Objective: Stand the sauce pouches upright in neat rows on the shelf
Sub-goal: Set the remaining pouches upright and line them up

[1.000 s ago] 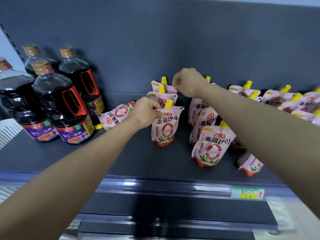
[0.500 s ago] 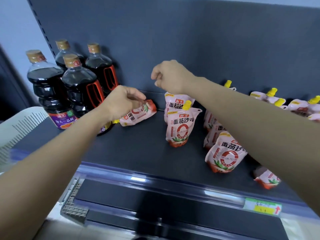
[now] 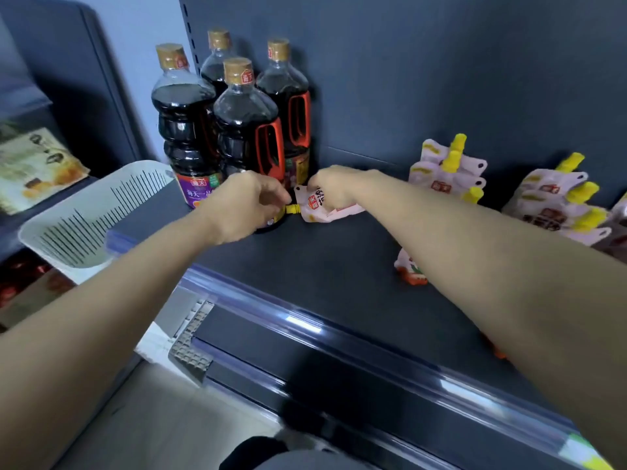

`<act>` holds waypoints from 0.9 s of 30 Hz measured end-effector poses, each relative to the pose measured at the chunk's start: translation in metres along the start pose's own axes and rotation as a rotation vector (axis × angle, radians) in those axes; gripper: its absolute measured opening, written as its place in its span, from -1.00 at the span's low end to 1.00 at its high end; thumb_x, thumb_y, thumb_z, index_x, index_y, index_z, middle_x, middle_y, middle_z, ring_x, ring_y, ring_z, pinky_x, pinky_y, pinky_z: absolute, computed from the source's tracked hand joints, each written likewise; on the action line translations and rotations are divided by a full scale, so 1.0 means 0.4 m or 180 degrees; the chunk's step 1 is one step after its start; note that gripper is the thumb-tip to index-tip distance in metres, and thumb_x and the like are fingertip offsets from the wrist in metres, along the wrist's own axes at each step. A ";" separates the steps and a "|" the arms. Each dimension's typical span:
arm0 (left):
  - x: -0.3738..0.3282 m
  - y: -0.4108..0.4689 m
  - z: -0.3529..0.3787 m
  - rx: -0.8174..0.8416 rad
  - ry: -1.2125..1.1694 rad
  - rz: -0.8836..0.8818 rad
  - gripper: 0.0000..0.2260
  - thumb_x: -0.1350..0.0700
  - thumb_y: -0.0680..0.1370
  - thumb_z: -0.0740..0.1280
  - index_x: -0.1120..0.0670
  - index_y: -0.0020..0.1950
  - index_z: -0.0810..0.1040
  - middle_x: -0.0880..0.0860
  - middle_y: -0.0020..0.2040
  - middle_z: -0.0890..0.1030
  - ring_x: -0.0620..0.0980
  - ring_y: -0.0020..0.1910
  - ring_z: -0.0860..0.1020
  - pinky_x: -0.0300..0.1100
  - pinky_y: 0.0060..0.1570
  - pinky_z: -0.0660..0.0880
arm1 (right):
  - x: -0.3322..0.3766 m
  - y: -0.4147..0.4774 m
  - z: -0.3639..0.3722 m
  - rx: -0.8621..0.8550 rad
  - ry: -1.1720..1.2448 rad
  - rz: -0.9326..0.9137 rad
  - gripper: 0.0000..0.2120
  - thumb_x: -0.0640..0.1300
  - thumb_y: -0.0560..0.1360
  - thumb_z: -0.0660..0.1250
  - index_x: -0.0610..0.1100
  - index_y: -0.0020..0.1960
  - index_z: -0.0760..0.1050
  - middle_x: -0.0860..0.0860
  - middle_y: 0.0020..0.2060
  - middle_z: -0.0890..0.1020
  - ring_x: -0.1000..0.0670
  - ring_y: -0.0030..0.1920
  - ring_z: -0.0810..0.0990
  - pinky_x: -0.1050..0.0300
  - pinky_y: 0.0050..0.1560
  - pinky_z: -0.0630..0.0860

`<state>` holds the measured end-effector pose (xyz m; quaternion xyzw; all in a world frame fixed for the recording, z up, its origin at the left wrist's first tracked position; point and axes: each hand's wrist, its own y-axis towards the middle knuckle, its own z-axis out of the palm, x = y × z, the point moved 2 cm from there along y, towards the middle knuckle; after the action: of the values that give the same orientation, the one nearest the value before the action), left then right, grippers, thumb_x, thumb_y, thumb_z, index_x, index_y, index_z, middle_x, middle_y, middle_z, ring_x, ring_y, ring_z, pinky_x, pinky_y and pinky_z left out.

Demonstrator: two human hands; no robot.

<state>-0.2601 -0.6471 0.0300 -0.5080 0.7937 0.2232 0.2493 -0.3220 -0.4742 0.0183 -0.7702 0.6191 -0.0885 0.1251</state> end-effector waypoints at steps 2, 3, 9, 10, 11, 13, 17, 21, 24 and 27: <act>0.017 -0.006 0.008 0.0075 0.0045 0.0040 -0.83 0.26 0.50 0.33 0.03 0.00 0.62 0.00 -0.10 0.65 -0.14 -0.18 0.58 -0.43 -0.22 0.44 | 0.000 0.028 0.018 0.0135 -0.0033 0.0046 -0.47 -0.21 0.41 0.32 -0.05 0.38 0.39 -0.07 0.20 0.56 -0.15 0.16 0.55 -0.02 0.16 0.55; 0.024 -0.009 0.012 0.0098 0.0089 0.0073 -0.83 0.25 0.50 0.33 0.03 0.00 0.62 0.00 -0.10 0.65 -0.11 -0.14 0.60 -0.37 -0.17 0.50 | -0.002 0.043 0.024 0.0202 -0.0144 0.0078 -0.46 -0.19 0.40 0.33 -0.06 0.37 0.39 -0.07 0.21 0.54 -0.15 0.18 0.52 -0.03 0.19 0.53; 0.051 0.000 0.026 0.0296 0.0726 0.0393 -0.79 0.25 0.51 0.30 0.08 0.10 0.60 0.06 0.02 0.66 0.04 0.01 0.60 -0.05 0.08 0.52 | -0.013 0.112 0.027 0.0364 -0.0706 0.0237 -0.27 0.00 0.37 0.44 0.00 0.46 0.22 -0.02 0.37 0.35 -0.13 0.37 0.34 -0.11 0.29 0.37; 0.053 0.006 0.028 0.0351 0.0862 0.0433 -0.78 0.25 0.51 0.29 0.08 0.12 0.59 0.06 0.04 0.65 0.05 0.03 0.59 -0.05 0.08 0.51 | -0.015 0.124 0.027 0.0385 -0.0705 0.0241 -0.26 0.00 0.37 0.44 0.01 0.47 0.21 -0.02 0.39 0.35 -0.14 0.38 0.33 -0.12 0.29 0.34; 0.054 0.012 0.029 0.0402 0.0980 0.0464 -0.77 0.24 0.51 0.28 0.08 0.14 0.58 0.05 0.06 0.64 0.06 0.05 0.58 -0.05 0.08 0.50 | -0.017 0.135 0.030 0.0426 -0.0684 0.0256 -0.27 0.00 0.37 0.45 0.01 0.46 0.21 -0.01 0.38 0.37 -0.14 0.37 0.35 -0.11 0.27 0.33; 0.054 0.023 0.030 0.0449 0.1174 0.0531 -0.76 0.23 0.52 0.27 0.06 0.16 0.57 0.04 0.09 0.62 0.07 0.07 0.56 -0.06 0.08 0.49 | -0.019 0.154 0.037 0.0492 -0.0675 0.0302 -0.26 0.02 0.35 0.47 0.00 0.44 0.23 -0.03 0.35 0.43 -0.15 0.34 0.40 -0.09 0.24 0.34; 0.052 0.038 0.034 0.0558 0.1613 0.0705 -0.77 0.20 0.54 0.22 0.04 0.16 0.53 0.04 0.12 0.59 0.13 0.07 0.55 -0.02 0.02 0.50 | -0.022 0.180 0.040 0.0385 -0.0663 0.0260 -0.29 0.02 0.33 0.49 -0.03 0.40 0.28 -0.08 0.35 0.41 -0.16 0.38 0.34 -0.12 0.28 0.32; 0.041 0.047 0.036 0.0632 0.1914 0.0866 -0.79 0.19 0.55 0.18 0.05 0.13 0.51 0.06 0.06 0.57 0.17 0.01 0.54 0.02 -0.04 0.51 | -0.022 0.179 0.018 0.0362 -0.0420 0.0065 -0.35 -0.03 0.36 0.51 -0.16 0.36 0.37 -0.10 0.24 0.50 -0.15 0.24 0.48 0.04 0.13 0.43; 0.029 0.050 0.031 0.0616 0.1931 0.0935 -0.79 0.19 0.56 0.18 0.05 0.14 0.52 0.05 0.06 0.56 0.15 0.02 0.54 0.03 -0.04 0.50 | -0.018 0.154 -0.013 0.0306 -0.0375 -0.0160 -0.48 -0.07 0.38 0.50 -0.26 0.25 0.48 -0.06 -0.05 0.49 -0.06 -0.05 0.48 0.19 -0.16 0.39; 0.010 0.053 0.022 0.0575 0.1850 0.1002 -0.79 0.18 0.55 0.19 0.03 0.13 0.52 0.04 0.06 0.56 0.14 0.03 0.54 0.03 -0.02 0.50 | -0.035 0.127 -0.051 0.0146 -0.0231 -0.0200 -0.66 -0.13 0.37 0.51 -0.21 0.09 0.54 -0.04 -0.13 0.49 -0.06 -0.11 0.48 0.19 -0.24 0.39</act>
<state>-0.2795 -0.6365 0.0228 -0.3975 0.9168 0.0338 0.0192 -0.3783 -0.4726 0.0225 -0.7889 0.5875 -0.0786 0.1622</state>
